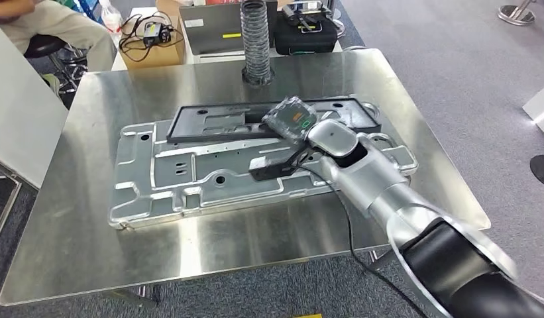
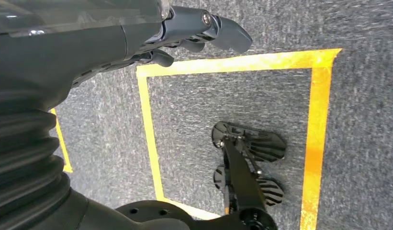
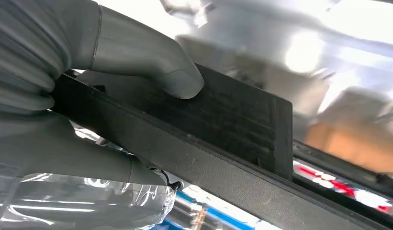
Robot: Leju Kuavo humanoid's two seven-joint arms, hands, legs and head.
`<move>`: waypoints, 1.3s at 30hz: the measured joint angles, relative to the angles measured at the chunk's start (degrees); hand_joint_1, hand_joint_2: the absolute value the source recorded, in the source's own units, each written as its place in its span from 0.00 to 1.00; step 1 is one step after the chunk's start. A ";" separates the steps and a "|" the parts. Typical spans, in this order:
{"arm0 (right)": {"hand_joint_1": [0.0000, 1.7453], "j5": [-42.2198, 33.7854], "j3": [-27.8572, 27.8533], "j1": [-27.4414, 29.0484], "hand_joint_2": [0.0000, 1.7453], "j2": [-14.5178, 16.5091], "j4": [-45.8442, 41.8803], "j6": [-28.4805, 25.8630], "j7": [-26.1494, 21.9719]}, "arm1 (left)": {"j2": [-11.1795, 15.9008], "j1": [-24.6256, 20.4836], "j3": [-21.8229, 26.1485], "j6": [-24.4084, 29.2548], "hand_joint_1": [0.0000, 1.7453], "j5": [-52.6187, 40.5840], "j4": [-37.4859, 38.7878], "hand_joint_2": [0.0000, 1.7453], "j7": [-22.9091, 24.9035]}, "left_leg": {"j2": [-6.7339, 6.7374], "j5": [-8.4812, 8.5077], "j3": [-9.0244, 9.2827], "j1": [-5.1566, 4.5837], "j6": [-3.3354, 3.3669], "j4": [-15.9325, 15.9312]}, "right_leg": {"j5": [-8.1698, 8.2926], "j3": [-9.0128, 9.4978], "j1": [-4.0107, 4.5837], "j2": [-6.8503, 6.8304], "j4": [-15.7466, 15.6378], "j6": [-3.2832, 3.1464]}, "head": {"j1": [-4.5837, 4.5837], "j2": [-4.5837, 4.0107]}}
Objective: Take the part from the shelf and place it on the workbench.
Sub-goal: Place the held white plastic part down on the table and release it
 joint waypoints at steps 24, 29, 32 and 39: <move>0.00 -11.69 0.05 11.51 0.00 4.98 13.65 -13.48 -11.22 | -0.46 0.18 -1.58 2.60 0.00 -2.82 0.12 0.00 -3.55 | 0.45 0.87 -0.69 1.00 -0.10 0.05 | -8.93 -4.41 -0.94 0.61 13.28 2.48 | 0.30 0.00; 0.00 -13.66 -2.82 13.25 0.00 4.92 11.42 -22.29 -12.43 | -0.50 0.21 -1.66 3.25 0.00 -2.78 0.13 0.00 -3.93 | 0.39 1.00 -0.70 0.54 -0.26 0.10 | -3.34 0.60 -0.59 0.55 3.66 1.16 | 0.29 0.00; 0.00 -12.69 -4.07 13.73 0.00 4.66 6.67 -26.25 -11.31 | -0.61 0.15 -1.67 3.40 0.00 -2.72 0.14 0.00 -3.99 | 0.45 1.20 -0.74 0.42 -1.13 -0.07 | -2.16 2.75 -0.01 0.41 -1.15 0.60 | 0.35 0.00; 0.00 -9.64 -7.32 19.05 0.00 1.30 -13.72 -28.24 -7.10 | -0.68 0.29 -1.65 3.50 0.00 -2.14 0.16 0.00 -4.75 | 0.45 -6.04 -6.11 0.59 -2.56 12.73 | -1.18 3.52 -0.42 0.09 -2.86 -0.69 | 0.18 -0.01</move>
